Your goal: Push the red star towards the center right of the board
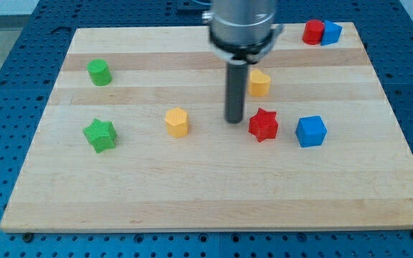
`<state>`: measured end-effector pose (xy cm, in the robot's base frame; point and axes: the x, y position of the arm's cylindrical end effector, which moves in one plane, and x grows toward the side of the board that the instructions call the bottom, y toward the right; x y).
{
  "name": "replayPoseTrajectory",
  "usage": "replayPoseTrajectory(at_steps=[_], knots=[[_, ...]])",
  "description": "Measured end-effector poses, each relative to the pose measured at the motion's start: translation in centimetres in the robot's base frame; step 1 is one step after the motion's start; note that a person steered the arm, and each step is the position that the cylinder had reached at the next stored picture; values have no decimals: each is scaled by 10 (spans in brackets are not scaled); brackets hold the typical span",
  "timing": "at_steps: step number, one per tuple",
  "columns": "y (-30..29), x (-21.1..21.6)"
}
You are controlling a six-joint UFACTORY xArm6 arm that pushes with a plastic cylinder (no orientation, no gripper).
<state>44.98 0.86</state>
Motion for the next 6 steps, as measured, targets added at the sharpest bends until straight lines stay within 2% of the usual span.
replayPoseTrajectory(at_steps=[1,2,3,4,5,6], knots=[[-16,25],[5,35],[58,20],[111,-19],[144,-49],[154,-51]])
